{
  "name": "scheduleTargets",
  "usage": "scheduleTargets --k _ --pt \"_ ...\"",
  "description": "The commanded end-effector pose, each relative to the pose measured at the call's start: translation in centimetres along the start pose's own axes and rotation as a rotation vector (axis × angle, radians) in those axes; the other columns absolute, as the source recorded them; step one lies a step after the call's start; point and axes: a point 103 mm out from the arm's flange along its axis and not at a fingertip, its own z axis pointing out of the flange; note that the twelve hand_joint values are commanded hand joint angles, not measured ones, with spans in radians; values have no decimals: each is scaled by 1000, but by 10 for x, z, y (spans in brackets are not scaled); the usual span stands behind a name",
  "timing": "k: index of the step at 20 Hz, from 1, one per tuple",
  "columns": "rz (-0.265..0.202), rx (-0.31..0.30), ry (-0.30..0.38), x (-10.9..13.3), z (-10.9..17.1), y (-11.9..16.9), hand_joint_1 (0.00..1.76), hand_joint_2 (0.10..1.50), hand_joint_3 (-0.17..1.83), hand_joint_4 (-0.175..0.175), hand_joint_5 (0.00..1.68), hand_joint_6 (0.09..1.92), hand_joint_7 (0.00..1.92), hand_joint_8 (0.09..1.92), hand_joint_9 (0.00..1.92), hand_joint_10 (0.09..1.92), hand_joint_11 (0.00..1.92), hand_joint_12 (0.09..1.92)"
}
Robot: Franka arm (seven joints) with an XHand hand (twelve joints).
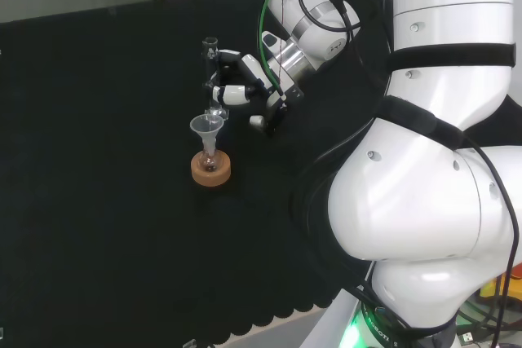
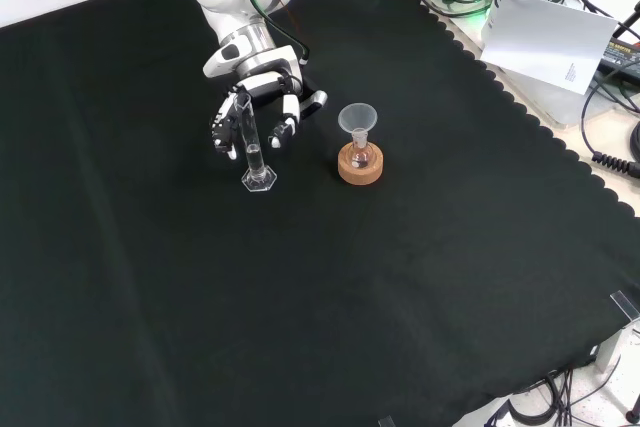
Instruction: Pick up the graduated cylinder.
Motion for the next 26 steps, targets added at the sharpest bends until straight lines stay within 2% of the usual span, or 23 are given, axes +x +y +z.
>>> scheduleTargets --k 1,8,14,20,23,25,26 --pt "2 -2 -1 0 0 2 1003 707 610 -31 637 136 665 566 986 356 748 1122" --pt "1 -1 -7 0 0 3 1032 727 598 -33 638 223 702 552 1060 294 811 1073" --pt "5 -19 -21 0 1 4 1061 755 604 -22 624 500 787 525 1163 197 873 1041" --pt "4 -30 -36 3 2 4 1152 851 623 27 815 655 973 542 1270 174 1056 929" --pt "5 -23 -61 4 -2 5 1185 873 623 33 865 669 1016 543 1296 167 1114 889" --pt "4 -17 -80 4 -4 5 1134 1033 314 -70 851 1020 1026 550 1312 158 1131 872" --pt "3 -7 -86 4 -5 6 1120 1099 188 -101 841 1119 1030 554 1318 152 1137 867"
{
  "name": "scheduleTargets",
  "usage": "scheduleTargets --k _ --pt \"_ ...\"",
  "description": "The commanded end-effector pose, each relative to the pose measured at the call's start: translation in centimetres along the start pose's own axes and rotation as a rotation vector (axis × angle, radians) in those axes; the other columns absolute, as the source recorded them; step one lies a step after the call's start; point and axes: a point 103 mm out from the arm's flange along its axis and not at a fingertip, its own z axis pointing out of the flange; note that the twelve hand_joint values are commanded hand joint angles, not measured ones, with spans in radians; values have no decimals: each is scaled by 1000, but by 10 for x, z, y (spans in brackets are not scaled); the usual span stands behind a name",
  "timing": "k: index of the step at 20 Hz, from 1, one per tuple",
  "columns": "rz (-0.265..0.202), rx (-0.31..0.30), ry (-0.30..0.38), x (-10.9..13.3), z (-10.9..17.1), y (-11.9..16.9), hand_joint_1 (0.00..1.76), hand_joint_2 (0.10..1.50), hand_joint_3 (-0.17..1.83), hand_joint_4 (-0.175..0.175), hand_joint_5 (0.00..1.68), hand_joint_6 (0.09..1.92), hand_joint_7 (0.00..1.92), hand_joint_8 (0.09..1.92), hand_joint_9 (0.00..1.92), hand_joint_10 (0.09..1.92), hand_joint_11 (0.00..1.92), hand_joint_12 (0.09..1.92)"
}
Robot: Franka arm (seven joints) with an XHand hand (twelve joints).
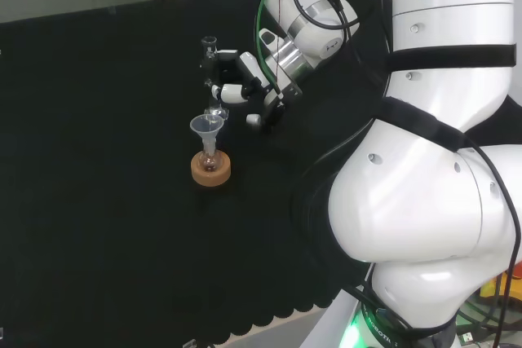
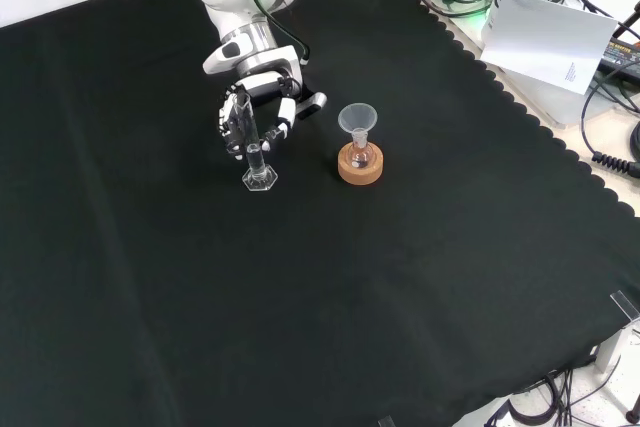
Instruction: Pick up the graduated cylinder.
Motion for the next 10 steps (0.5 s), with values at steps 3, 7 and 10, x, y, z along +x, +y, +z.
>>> scheduleTargets --k 3,7,10 --pt "-11 50 -69 2 -9 1 1188 1166 39 -158 832 1197 928 968 1330 141 1148 861" --pt "-37 97 -145 9 -21 5 1227 1179 7 -175 829 1205 870 1191 1344 141 1157 868" --pt "-61 134 -204 16 -31 8 1230 1179 3 -175 831 1201 870 1198 1347 142 1159 870"
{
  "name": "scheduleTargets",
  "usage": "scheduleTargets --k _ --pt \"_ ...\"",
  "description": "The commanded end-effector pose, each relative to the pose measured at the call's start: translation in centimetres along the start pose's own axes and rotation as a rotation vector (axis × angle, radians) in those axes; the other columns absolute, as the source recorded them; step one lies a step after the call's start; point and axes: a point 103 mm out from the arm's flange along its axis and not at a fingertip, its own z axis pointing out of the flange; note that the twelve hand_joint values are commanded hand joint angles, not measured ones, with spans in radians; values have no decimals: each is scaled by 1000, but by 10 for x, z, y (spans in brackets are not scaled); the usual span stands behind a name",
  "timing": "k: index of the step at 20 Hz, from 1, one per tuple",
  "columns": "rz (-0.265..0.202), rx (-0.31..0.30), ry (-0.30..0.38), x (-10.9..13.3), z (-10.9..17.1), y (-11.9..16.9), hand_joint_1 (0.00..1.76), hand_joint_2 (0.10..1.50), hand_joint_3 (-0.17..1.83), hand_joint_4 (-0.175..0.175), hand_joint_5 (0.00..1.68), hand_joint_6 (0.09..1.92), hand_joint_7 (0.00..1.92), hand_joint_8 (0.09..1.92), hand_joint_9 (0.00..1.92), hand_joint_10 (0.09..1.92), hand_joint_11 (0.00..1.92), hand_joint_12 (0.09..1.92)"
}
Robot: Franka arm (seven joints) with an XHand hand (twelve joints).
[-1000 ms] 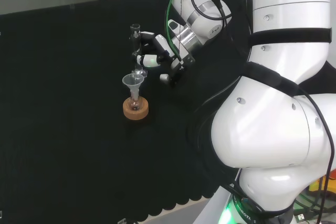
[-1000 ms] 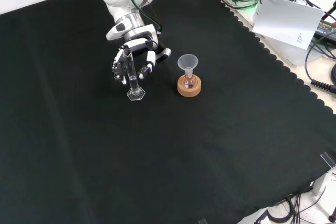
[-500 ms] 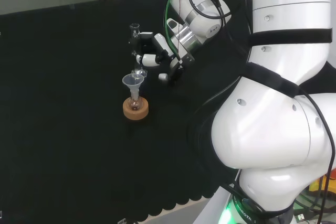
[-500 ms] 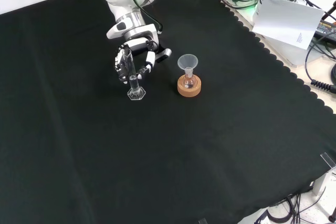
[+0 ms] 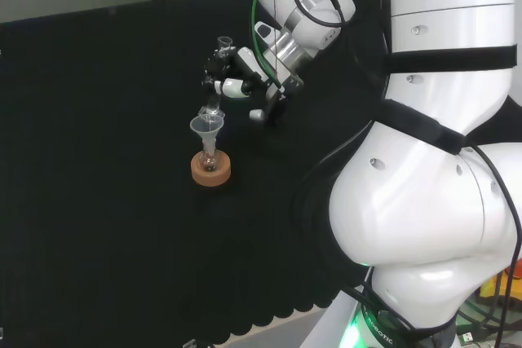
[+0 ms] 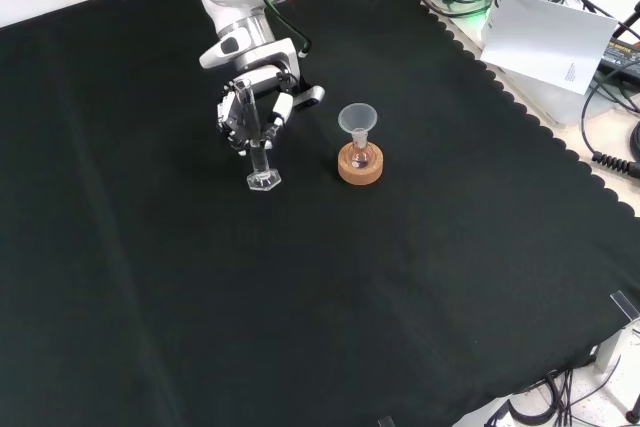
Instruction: Pick up the graduated cylinder.
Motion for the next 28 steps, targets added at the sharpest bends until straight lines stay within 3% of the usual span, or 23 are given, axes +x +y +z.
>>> scheduleTargets --k 1,7,14,20,28 --pt "-38 75 -126 9 -23 6 1230 1179 3 -175 832 1200 870 1198 1348 142 1159 870" --pt "-38 121 -193 16 -32 5 1232 1176 0 -175 840 1189 878 1187 1354 141 1165 869" --pt "-39 221 -295 32 -57 5 1237 1169 -2 -175 856 1166 895 1163 1370 142 1177 860" --pt "10 338 -382 50 -82 -5 1239 1163 -2 -175 867 1149 907 1146 1379 140 1181 850" --pt "92 391 -474 62 -117 -41 1240 1160 -2 -175 872 1143 911 1139 1380 136 1182 842"
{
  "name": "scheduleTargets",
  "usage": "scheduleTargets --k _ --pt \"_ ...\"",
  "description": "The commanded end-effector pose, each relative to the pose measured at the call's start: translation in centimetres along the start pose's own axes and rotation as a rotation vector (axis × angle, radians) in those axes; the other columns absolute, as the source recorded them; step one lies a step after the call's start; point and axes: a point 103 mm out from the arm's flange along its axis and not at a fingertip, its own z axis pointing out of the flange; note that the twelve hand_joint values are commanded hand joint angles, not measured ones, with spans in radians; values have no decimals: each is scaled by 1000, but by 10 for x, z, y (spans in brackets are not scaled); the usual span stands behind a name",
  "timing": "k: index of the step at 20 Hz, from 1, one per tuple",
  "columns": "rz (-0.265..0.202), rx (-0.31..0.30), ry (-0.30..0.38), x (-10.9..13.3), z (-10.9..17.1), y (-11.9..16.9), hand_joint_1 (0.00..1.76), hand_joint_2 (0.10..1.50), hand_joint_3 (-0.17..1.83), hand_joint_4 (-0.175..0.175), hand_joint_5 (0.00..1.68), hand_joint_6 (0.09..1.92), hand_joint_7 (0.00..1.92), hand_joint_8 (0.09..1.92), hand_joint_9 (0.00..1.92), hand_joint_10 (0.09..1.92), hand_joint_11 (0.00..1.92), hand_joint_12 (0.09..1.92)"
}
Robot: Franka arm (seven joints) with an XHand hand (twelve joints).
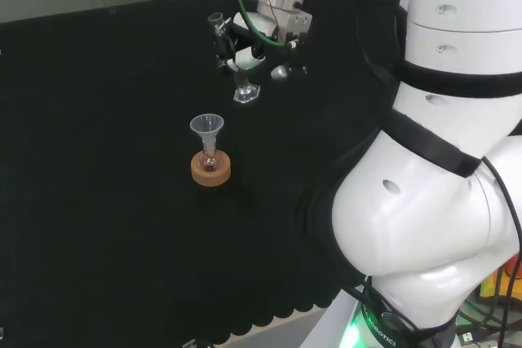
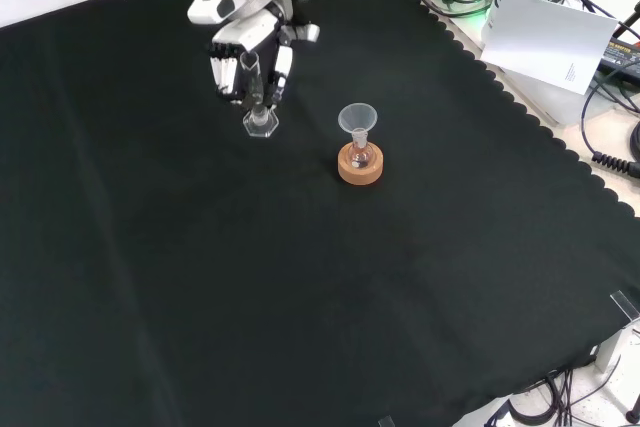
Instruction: Pick up the graduated cylinder.
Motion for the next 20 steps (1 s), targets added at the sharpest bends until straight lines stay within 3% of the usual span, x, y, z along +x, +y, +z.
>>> scheduleTargets --k 1,12,20 --pt "67 72 -67 0 -20 -47 1241 1160 -2 -175 872 1142 912 1139 1380 136 1182 842" --pt "77 189 -144 -16 -24 -108 1242 1157 -2 -175 879 1133 919 1129 1387 134 1191 835" --pt "137 305 -163 -14 -17 -137 1245 1150 -2 -175 893 1113 935 1106 1399 131 1200 822"
